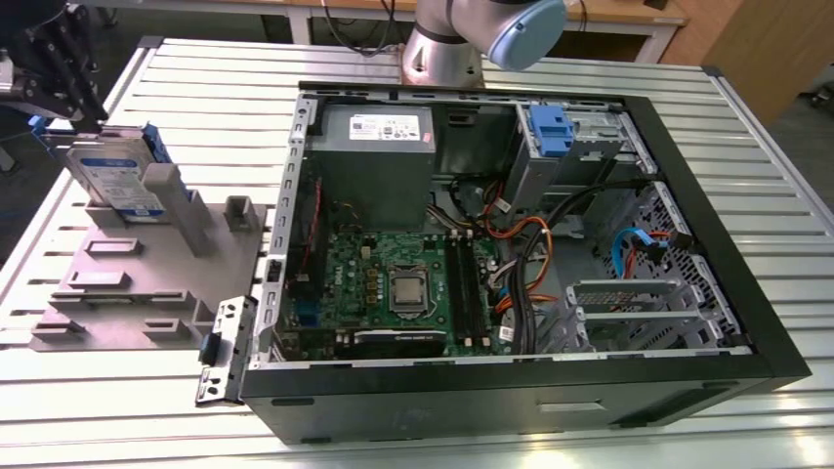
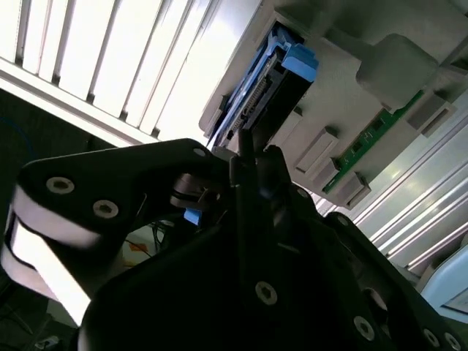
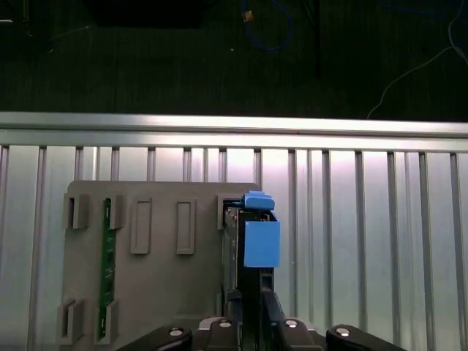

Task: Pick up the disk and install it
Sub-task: 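Pick up the disk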

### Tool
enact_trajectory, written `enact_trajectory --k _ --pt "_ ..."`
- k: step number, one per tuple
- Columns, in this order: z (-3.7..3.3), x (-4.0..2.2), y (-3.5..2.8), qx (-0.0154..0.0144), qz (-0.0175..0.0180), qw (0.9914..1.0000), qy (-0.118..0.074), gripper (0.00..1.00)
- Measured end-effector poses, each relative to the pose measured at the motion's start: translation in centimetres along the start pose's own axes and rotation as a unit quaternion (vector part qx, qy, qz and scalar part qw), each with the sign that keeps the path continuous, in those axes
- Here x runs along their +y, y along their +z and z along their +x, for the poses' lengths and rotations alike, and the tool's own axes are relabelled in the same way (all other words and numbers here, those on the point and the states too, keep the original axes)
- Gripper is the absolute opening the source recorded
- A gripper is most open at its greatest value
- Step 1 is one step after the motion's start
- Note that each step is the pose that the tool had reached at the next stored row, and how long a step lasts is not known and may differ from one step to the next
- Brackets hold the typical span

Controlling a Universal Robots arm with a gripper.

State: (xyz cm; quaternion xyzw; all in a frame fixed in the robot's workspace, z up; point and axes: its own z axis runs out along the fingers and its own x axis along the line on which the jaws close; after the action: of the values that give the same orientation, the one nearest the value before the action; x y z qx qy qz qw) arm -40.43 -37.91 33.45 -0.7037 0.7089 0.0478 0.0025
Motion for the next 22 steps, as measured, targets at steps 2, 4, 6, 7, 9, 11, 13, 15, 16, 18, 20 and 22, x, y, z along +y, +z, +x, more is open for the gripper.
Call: enact_trajectory --k 2,4,6,7,9,11,13,15,16,18,20,22 --pt "0.0 0.0 0.0 0.0 0.0 1.0 0.0 0.29" --pt "0.0 0.0 0.0 0.0 0.0 1.0 0.0 0.41" --pt "0.0 0.0 0.0 0.0 0.0 1.0 0.0 0.47" --pt "0.0 0.0 0.0 0.0 0.0 1.0 0.0 0.47" --pt "0.0 0.0 0.0 0.0 0.0 1.0 0.0 0.58" --pt "0.0 0.0 0.01 0.0001 0.0 1.0 -0.001 0.65" --pt "-0.01 0.09 0.28 -0.0001 0.0017 1.0 -0.001 0.65" --pt "-0.1 0.17 0.64 0.0002 0.003 0.99998 -0.005 0.65" --pt "-0.16 0.21 0.8 0.0003 0.0032 0.99997 -0.006 0.65" --pt "-0.25 0.4 1.07 0.0005 0.0031 0.99996 -0.009 0.65" --pt "-0.31 0.7 1.41 0.0006 0.003 0.99995 -0.009 0.65" --pt "-0.31 0.91 1.79 0.0005 0.0031 0.99995 -0.01 0.65"
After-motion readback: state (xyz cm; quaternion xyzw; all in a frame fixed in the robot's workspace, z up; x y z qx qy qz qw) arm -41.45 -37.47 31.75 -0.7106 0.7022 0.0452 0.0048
